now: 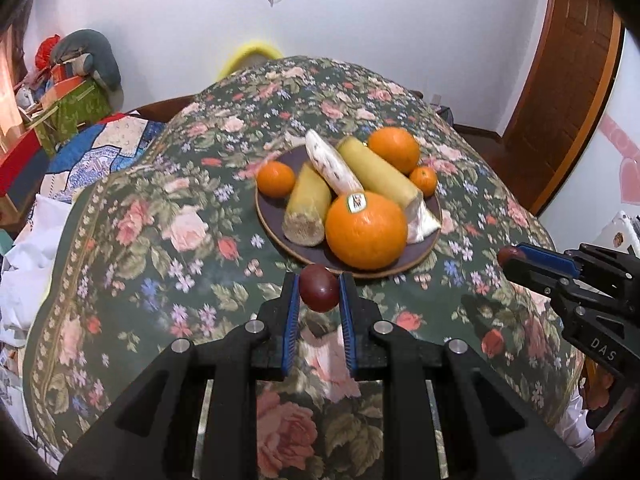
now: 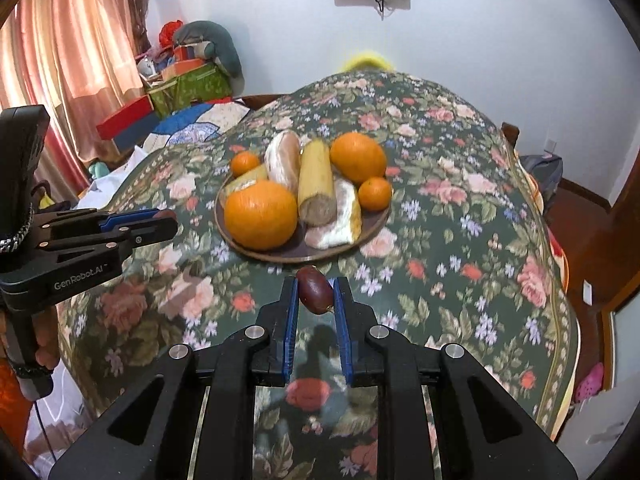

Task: Organize fruits
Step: 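Carry both dates onto the plate and open both tools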

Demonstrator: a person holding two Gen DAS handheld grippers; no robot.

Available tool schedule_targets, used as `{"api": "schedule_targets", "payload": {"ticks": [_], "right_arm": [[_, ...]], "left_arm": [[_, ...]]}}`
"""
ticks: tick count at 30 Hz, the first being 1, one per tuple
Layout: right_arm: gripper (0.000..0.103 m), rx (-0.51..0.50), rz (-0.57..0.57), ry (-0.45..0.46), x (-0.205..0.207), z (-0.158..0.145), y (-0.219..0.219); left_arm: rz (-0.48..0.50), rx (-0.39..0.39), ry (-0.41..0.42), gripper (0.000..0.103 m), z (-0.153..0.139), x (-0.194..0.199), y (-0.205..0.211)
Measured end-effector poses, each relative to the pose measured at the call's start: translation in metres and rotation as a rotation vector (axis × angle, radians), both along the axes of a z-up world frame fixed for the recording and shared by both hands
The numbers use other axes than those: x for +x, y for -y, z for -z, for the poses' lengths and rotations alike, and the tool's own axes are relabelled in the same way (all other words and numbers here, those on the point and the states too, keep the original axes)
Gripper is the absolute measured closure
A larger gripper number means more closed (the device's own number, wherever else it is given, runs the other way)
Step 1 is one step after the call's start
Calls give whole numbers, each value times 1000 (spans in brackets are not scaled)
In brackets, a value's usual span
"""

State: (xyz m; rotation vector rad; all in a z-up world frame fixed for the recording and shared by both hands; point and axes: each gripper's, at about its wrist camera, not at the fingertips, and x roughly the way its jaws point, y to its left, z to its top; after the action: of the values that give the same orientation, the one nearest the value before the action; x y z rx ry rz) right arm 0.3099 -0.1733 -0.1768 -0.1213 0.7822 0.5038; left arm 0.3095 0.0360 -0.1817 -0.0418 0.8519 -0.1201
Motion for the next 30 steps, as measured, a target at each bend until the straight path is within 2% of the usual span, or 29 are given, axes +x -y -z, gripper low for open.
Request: {"api": "schedule_targets", "payload": {"ticks": [9, 30], "right_arm": [[87, 6, -2, 26, 21, -7, -5], [87, -5, 1, 52, 79, 3, -18]], "left_arm": [[-23, 1, 32, 84, -9, 20, -13], [9, 9, 28, 84, 9, 85, -3]]}}
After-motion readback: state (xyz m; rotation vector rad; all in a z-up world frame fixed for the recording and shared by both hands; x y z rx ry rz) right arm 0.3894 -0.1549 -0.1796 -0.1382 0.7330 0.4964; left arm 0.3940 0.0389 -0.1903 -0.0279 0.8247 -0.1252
